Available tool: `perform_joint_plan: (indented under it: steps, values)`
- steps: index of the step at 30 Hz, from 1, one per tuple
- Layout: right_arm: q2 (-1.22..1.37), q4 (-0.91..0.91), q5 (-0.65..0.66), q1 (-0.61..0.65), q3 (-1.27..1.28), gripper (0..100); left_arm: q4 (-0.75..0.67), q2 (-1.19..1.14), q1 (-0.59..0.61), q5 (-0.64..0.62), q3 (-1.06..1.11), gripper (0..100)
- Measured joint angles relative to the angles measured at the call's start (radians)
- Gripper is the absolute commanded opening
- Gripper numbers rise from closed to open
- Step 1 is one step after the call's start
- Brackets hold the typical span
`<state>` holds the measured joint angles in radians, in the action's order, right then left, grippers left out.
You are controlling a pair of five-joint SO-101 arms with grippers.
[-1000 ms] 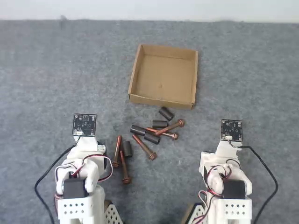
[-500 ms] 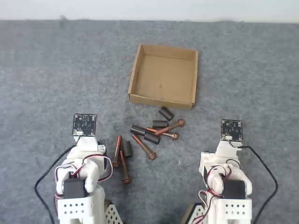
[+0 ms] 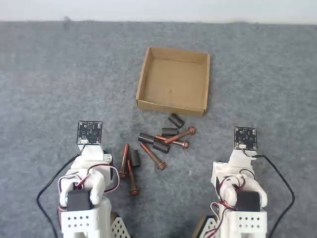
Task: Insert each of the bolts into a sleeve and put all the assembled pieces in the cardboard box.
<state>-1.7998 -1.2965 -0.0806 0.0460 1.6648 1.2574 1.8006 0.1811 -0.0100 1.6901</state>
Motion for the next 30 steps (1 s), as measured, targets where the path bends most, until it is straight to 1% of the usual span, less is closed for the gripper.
perform_joint_plan:
  steps: [6,8,10,17,20,22,26,28,30]
  values:
    - [0.0,0.0,0.0,0.0,0.0,0.6,0.0,0.0,0.0,0.0,0.0,1]
    - [0.0,0.029,0.0,0.0,0.0,0.6,-0.006,0.0,0.0,0.0,0.0,1]
    - [0.0,0.077,0.0,0.0,0.0,0.6,-0.04,0.0,0.0,0.0,0.0,1]
    - [0.0,0.15,0.0,0.0,0.0,0.6,-0.173,0.0,0.0,0.0,0.0,1]
    - [0.0,0.215,0.0,-0.006,0.0,0.6,-0.267,0.0,-0.002,0.0,0.0,2]
    - [0.0,0.236,0.0,-0.003,0.0,0.6,-0.328,0.0,-0.005,0.0,0.0,4]
    - [0.0,0.242,0.0,-0.003,0.0,0.6,-0.37,0.0,-0.074,0.0,0.0,6]
    - [0.0,0.242,0.0,-0.003,0.0,0.6,-0.368,0.0,-0.112,0.0,0.0,6]
    - [0.0,0.242,0.0,-0.003,0.0,0.6,-0.347,0.0,-0.118,0.0,0.0,6]
